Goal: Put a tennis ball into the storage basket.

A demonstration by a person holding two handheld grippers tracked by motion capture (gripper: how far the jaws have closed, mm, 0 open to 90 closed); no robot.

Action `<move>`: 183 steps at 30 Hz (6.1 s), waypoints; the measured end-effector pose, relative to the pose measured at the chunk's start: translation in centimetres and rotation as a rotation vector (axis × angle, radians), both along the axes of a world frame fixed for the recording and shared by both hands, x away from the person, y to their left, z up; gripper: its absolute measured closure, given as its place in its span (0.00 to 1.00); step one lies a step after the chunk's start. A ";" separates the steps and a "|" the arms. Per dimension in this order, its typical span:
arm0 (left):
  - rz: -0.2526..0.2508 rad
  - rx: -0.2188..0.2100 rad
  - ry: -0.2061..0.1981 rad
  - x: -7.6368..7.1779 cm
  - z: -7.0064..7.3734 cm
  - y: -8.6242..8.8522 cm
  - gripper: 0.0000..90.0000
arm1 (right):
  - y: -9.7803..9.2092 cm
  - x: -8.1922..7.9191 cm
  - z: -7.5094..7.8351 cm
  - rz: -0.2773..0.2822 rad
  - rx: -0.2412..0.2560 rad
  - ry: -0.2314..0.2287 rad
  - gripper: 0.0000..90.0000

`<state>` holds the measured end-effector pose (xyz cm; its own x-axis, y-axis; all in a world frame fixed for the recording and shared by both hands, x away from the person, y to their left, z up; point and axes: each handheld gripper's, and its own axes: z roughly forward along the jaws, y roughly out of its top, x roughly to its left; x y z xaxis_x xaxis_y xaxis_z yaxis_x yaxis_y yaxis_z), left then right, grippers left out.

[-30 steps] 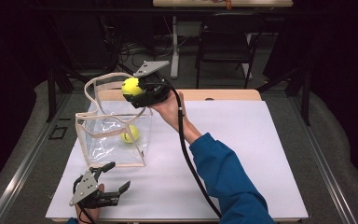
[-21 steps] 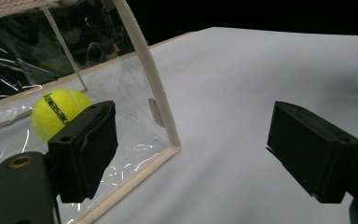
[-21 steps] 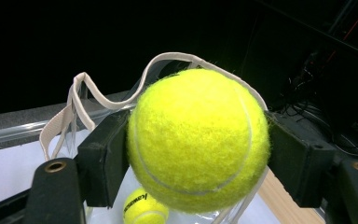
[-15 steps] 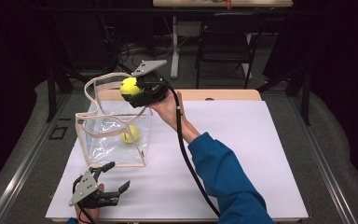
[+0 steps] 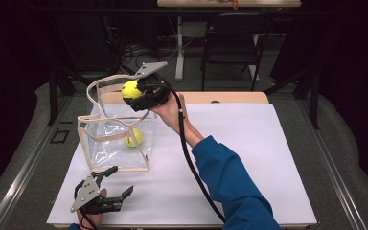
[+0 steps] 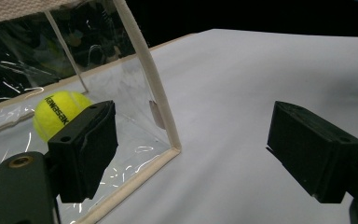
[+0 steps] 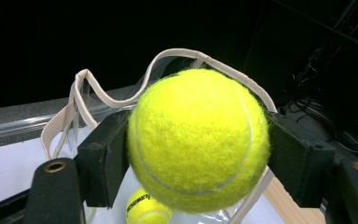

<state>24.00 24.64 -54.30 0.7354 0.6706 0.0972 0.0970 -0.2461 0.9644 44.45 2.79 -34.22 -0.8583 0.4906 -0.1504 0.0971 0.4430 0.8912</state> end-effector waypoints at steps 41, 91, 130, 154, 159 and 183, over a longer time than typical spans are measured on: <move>0.000 0.000 -0.006 0.0 0.1 0.1 0.18 | 1.1 0.5 -1.5 0.005 -0.077 0.065 0.29; 0.002 -0.002 -0.007 -0.1 0.1 0.2 0.18 | -0.3 0.1 -1.3 0.011 -0.065 0.109 0.04; 0.006 0.013 -0.005 -0.1 0.1 -0.2 0.18 | -7.2 -2.1 -3.4 0.019 -0.076 0.165 0.00; 0.002 0.020 -0.007 -0.2 0.1 -0.3 0.18 | -13.4 -5.8 -8.2 -0.030 -0.133 0.199 0.00; 0.004 0.020 -0.007 -0.2 0.1 -0.2 0.18 | -14.4 -6.3 -9.2 -0.040 -0.140 0.205 0.00; 0.011 0.014 0.007 -0.2 -0.1 -0.4 0.18 | -20.1 -10.3 -12.8 -0.109 -0.093 0.206 0.00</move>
<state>23.82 24.29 -54.39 0.7284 0.6775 0.1015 0.1070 -0.2589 0.9600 34.18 -17.28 -47.02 -0.8186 0.5738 -0.0271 0.3236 0.4996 0.8035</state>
